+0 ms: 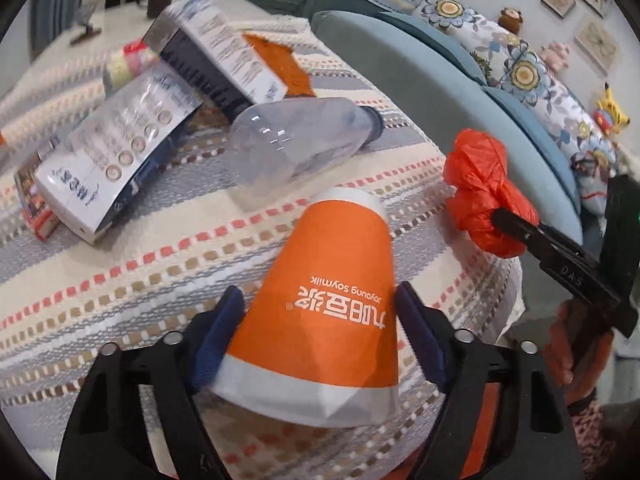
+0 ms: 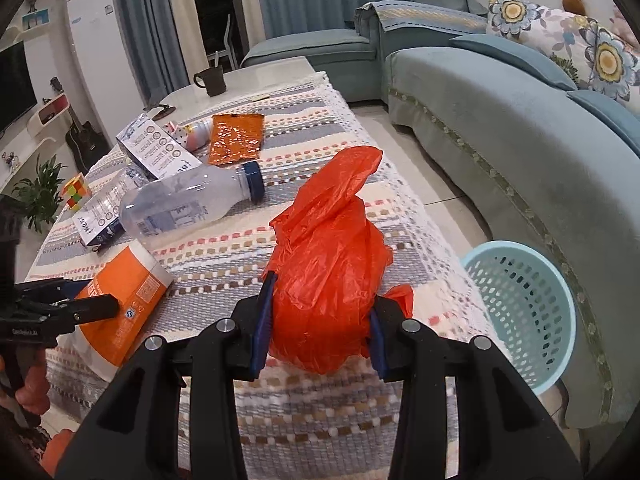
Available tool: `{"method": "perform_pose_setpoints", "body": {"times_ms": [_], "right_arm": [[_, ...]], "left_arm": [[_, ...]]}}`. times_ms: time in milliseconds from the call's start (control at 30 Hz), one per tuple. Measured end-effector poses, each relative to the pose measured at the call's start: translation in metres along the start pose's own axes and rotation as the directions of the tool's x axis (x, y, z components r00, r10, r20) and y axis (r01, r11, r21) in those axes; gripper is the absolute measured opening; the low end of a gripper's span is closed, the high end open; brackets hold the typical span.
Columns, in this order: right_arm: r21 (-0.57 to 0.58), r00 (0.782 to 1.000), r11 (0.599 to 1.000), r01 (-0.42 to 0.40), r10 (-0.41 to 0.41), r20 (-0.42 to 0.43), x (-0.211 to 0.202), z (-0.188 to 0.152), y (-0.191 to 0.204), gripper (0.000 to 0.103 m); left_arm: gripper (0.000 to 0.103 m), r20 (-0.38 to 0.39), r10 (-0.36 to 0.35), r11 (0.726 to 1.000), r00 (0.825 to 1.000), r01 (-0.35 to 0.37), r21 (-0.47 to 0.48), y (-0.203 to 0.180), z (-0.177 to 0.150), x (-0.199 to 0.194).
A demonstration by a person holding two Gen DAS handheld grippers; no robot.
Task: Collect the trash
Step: 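Grasp the orange-white paper cup with the left tool, then carry both items to the blue wastebasket and open both tools over it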
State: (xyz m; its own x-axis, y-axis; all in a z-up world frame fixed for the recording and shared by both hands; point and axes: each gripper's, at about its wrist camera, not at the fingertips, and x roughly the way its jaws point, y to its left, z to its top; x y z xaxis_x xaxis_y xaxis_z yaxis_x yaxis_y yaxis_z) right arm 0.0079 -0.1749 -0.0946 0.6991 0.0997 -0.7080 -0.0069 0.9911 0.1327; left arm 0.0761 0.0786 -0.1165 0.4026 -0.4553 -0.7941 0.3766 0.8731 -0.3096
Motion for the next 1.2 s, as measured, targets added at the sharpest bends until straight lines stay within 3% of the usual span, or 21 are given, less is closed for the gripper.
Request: {"method": "perform_pose_setpoints", "body": {"times_ms": [200,333,500,700,800,967,1200], "right_arm": [[-0.005,0.999,0.999,0.052,-0.052,0.012,-0.008,-0.003,-0.012,0.036],[-0.009,0.994,0.994,0.110,-0.109,0.025,-0.016,-0.005,-0.027,0.036],[0.000,0.988,0.989,0.151,-0.151,0.034,-0.019,-0.006,-0.047,0.036],[0.051,0.980,0.981,0.188,-0.190,0.054,-0.023,-0.008,-0.069,0.036],[0.067,0.973,0.974,0.216,-0.220,0.073,-0.032,-0.003,-0.083,0.036],[0.133,0.954,0.952,0.275,-0.287,0.082,-0.043,0.009,-0.128,0.036],[0.232,0.933,0.908,0.349,-0.359,0.000,-0.034,0.009,-0.201,0.036]], "left_arm": [[0.062,0.027,0.118,0.991,0.993,-0.119,0.055,-0.035,-0.003,0.003],[0.062,-0.016,0.154,0.987,0.988,-0.153,0.038,-0.041,-0.010,0.015],[0.057,0.052,0.198,0.980,0.979,-0.199,0.010,-0.046,-0.018,0.009],[0.056,0.209,0.227,0.971,0.951,-0.239,0.032,-0.069,-0.004,-0.019],[0.056,0.267,0.210,0.969,0.941,-0.236,0.069,-0.094,0.013,-0.031],[0.056,0.318,0.110,0.974,0.942,-0.166,0.156,-0.159,0.062,-0.037],[0.057,0.274,-0.023,0.974,0.962,-0.040,0.224,-0.234,0.103,0.021]]}}
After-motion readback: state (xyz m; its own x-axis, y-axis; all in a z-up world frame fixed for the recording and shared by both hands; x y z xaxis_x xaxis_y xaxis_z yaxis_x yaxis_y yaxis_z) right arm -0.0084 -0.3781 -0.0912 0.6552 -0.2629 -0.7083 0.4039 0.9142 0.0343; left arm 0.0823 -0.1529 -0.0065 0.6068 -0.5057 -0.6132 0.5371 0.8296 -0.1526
